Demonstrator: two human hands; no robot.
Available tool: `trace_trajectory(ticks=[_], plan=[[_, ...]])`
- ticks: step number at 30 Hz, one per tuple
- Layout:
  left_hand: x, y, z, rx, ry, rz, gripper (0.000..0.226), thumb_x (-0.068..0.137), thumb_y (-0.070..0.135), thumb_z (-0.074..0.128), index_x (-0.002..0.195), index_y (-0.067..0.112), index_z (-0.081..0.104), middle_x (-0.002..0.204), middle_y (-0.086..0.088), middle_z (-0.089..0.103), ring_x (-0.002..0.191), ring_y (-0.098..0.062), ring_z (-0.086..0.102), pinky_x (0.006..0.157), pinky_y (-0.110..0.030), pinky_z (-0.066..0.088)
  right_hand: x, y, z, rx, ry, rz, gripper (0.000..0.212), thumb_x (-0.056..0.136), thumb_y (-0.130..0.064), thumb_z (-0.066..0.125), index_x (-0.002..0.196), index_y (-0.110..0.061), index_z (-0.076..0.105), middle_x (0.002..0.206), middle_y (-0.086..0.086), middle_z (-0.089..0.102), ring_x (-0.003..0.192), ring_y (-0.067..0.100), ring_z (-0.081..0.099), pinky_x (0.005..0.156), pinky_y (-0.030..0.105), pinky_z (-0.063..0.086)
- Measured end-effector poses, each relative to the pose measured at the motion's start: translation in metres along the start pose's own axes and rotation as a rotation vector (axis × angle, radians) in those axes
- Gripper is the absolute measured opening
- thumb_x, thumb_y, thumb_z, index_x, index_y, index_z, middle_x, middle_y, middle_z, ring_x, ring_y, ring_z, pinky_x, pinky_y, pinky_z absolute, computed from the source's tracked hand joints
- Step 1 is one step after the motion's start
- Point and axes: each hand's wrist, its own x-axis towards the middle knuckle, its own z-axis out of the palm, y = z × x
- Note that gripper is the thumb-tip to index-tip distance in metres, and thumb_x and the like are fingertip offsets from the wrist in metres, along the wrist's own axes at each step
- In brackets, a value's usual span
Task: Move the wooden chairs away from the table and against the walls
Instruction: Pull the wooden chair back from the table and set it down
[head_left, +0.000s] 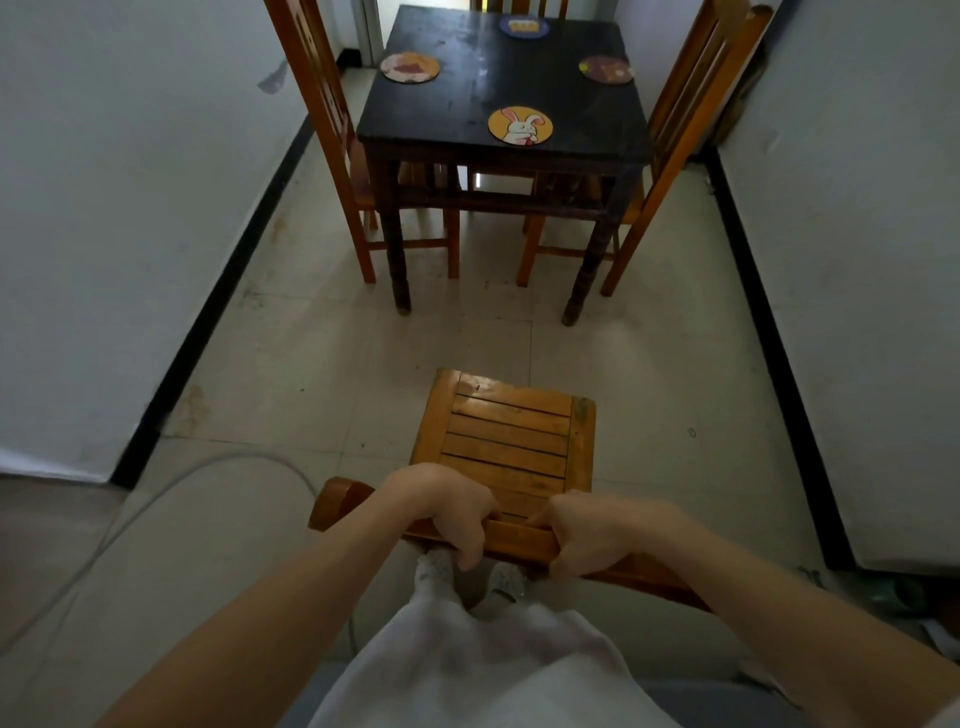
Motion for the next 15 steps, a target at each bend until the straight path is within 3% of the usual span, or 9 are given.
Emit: trace_trajectory(ticks=[4,11,15], plan=[[-0.006,-0.004,-0.002,-0.014,-0.009,-0.025,0.053,0.075,0.022,0.069,0.124,0.016,0.049,0.101,-0.004,0.053,0.087,-0.02,0.052,0.071,-0.029,0.042,0.008,-0.006,-0.005,-0.033,-0.016,-0.023,0.032,0.075,-0.033,0.066,0.103,-0.018,0.062,0.076,0.002,0.061,0.066,0.018,0.058,0.055,0.028,0.044],[-0.015,-0.008,-0.002,-0.079,0.02,-0.066,0.053,0.073,0.021,0.072,0.122,0.016,0.051,0.106,-0.004,0.053,0.093,-0.02,0.052,0.075,-0.031,0.041,0.021,-0.006,-0.014,-0.092,-0.096,-0.084,0.038,0.072,-0.043,0.065,0.103,-0.021,0.063,0.069,-0.004,0.056,0.064,0.017,0.056,0.057,0.03,0.044],[-0.016,-0.005,-0.003,-0.105,0.024,-0.062,0.034,0.072,0.017,0.073,0.101,0.014,0.055,0.1,-0.007,0.056,0.087,-0.022,0.053,0.074,-0.034,0.043,0.023,-0.002,-0.014,-0.103,-0.119,-0.095,0.036,0.071,-0.047,0.067,0.097,-0.022,0.063,0.068,-0.006,0.056,0.063,0.015,0.056,0.057,0.03,0.045]])
